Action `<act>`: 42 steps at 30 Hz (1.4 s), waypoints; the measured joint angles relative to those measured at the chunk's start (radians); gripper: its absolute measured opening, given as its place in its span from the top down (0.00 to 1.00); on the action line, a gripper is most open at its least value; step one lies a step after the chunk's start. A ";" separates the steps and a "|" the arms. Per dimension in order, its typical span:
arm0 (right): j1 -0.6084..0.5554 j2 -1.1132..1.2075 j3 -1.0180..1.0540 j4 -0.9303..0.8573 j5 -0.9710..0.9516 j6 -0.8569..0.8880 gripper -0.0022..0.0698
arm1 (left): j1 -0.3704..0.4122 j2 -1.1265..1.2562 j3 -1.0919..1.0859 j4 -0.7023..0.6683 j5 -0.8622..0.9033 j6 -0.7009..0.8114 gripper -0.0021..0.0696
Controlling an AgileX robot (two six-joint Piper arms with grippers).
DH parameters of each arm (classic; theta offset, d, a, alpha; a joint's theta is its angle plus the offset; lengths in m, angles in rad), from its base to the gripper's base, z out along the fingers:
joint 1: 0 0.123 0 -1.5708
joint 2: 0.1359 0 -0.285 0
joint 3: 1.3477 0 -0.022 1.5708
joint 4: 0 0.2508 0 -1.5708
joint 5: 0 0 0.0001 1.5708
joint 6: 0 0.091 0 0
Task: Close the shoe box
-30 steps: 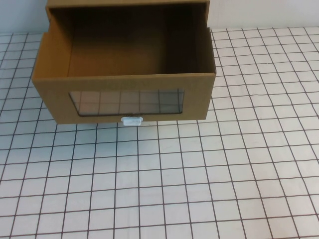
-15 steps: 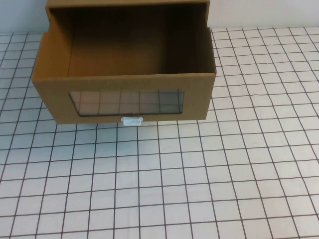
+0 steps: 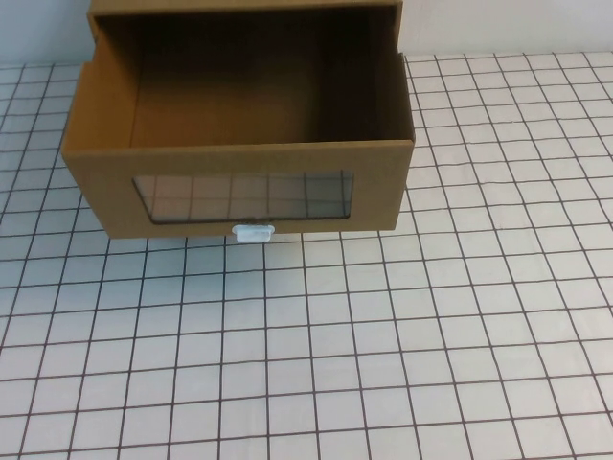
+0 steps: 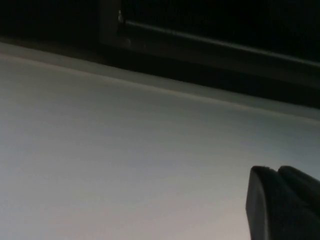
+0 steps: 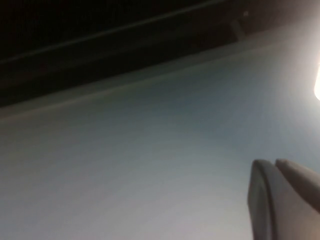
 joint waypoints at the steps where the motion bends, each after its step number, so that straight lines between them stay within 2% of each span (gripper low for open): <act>1: 0.000 0.033 -0.050 0.000 0.057 0.002 0.99 | 0.000 0.045 -0.054 0.000 0.041 0.011 0.98; 7: 0.000 0.286 -0.307 0.000 0.520 0.006 0.99 | 0.000 0.345 -0.322 -0.002 0.377 0.026 0.98; 10: 0.000 0.412 -0.355 -0.007 0.699 0.003 0.99 | 0.000 0.497 -0.381 -0.002 0.558 0.026 0.98; 13: 0.000 0.505 -0.356 -0.009 0.774 -0.022 0.99 | 0.000 0.652 -0.384 0.005 0.630 0.026 0.98; 18: 0.014 0.577 -0.350 0.026 0.828 -0.034 0.99 | 0.000 0.840 -0.382 0.007 0.633 -0.048 0.98; 23: 0.106 0.630 -0.291 0.096 0.819 -0.036 0.99 | 0.000 0.951 -0.408 0.007 0.619 -0.153 0.98; 26: 0.174 0.682 -0.252 0.147 0.832 -0.063 0.99 | 0.000 1.025 -0.513 0.012 0.728 -0.126 0.98; 29: 0.236 0.757 -0.245 0.197 0.880 -0.195 0.99 | 0.000 1.120 -0.673 0.004 0.901 -0.027 0.98; 31: 0.274 0.819 -0.257 0.291 0.934 -0.364 0.99 | 0.000 1.200 -0.803 -0.043 1.030 0.084 0.98; 37: 0.345 1.041 -0.347 0.724 1.120 -0.944 0.99 | 0.000 1.459 -1.152 -0.401 1.360 0.441 0.98; 40: 0.382 1.148 -0.386 0.913 1.152 -1.155 0.99 | 0.000 1.583 -1.273 -0.574 1.445 0.545 0.98; 42: 0.414 1.204 -0.406 0.990 1.146 -1.230 0.99 | 0.000 1.663 -1.333 -0.641 1.472 0.573 0.98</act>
